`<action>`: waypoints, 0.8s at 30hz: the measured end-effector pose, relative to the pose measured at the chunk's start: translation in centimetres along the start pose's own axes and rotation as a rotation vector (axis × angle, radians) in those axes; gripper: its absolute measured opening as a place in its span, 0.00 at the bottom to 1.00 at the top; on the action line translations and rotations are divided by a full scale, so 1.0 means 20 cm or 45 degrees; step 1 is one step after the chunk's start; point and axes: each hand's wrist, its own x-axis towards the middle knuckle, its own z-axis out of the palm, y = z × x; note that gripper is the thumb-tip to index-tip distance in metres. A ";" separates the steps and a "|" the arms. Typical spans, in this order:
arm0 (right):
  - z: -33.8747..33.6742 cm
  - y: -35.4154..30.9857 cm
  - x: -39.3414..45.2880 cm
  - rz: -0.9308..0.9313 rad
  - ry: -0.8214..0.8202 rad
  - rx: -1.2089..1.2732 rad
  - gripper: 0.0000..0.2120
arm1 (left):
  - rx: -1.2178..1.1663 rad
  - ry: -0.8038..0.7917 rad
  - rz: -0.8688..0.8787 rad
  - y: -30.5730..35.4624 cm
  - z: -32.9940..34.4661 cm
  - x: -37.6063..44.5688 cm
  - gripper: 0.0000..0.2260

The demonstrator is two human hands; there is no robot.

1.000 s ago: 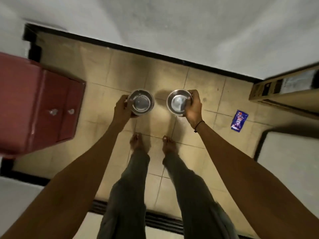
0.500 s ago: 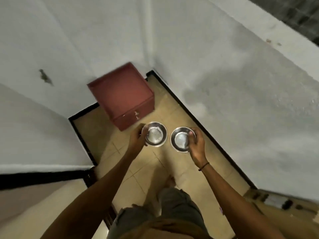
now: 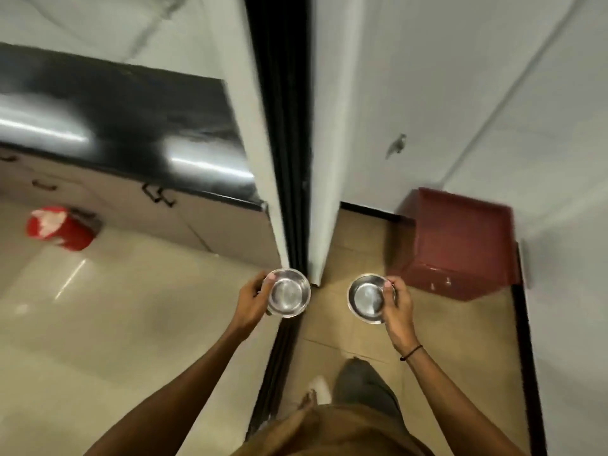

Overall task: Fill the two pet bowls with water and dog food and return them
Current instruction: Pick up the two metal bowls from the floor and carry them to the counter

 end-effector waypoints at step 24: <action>2.72 -1.03 0.73 -0.213 -0.481 0.029 0.12 | -0.156 0.670 -0.162 -0.14 -2.22 1.06 0.10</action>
